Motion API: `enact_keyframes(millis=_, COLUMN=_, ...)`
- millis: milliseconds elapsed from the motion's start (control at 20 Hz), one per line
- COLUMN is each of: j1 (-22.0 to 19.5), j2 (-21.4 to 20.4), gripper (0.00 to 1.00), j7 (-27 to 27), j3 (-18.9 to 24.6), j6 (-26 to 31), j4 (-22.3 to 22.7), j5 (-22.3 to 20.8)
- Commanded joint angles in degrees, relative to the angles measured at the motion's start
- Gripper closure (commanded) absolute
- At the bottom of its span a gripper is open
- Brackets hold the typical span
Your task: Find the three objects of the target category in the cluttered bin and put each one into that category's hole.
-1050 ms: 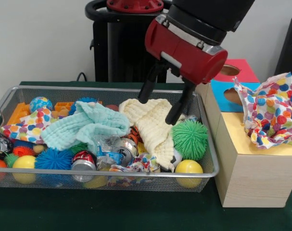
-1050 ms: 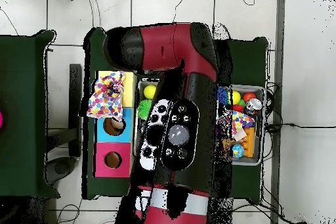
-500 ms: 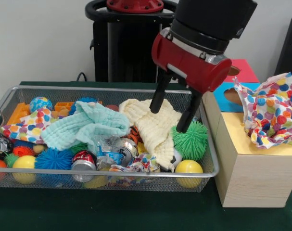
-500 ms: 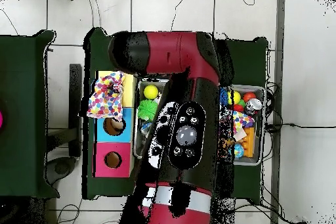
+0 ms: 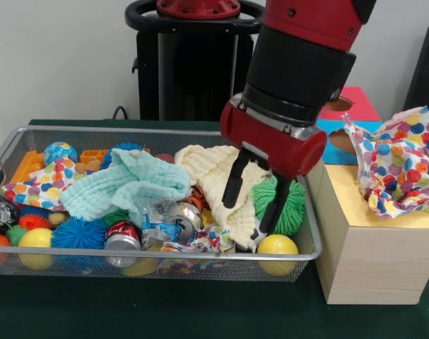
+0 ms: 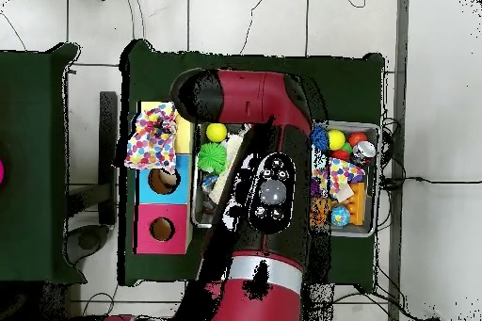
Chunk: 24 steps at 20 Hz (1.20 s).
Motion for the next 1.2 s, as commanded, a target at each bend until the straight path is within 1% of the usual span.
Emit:
enact_keyframes(millis=50, j1=-1.52, j2=3.58, gripper=0.0, j7=9.84, j3=5.76, j6=-4.48, j4=10.96, j5=3.61)
enact_keyframes(millis=150, j1=-2.45, j2=4.0, gripper=0.0, j7=8.64, j3=7.17, j6=-5.46, j4=11.76, j5=5.05)
enact_keyframes(millis=200, j1=-3.26, j2=3.99, gripper=0.0, j7=6.99, j3=8.32, j6=-6.06, j4=12.4, j5=5.59)
enact_keyframes(millis=300, j1=-5.54, j2=4.16, gripper=0.0, j7=2.26, j3=11.55, j6=-6.5, j4=12.7, j5=6.32)
enact_keyframes(millis=400, j1=-8.07, j2=3.71, gripper=0.0, j7=-3.49, j3=15.13, j6=-6.53, j4=13.2, j5=6.01)
enact_keyframes(millis=550, j1=-11.16, j2=1.96, gripper=0.0, j7=-10.38, j3=18.88, j6=-3.37, j4=13.36, j5=4.96)
enact_keyframes(millis=700, j1=-13.47, j2=1.28, gripper=0.0, j7=-14.08, j3=22.32, j6=-0.94, j4=13.22, j5=3.66)
enact_keyframes(millis=900, j1=-15.84, j2=1.39, gripper=0.0, j7=-18.1, j3=26.12, j6=2.31, j4=11.8, j5=1.5)
enact_keyframes(millis=1000, j1=-17.05, j2=1.9, gripper=0.0, j7=-20.02, j3=28.24, j6=3.62, j4=10.86, j5=0.58)
enact_keyframes(millis=1200, j1=-18.37, j2=3.01, gripper=0.0, j7=-23.64, j3=30.92, j6=7.28, j4=7.34, j5=-1.14)
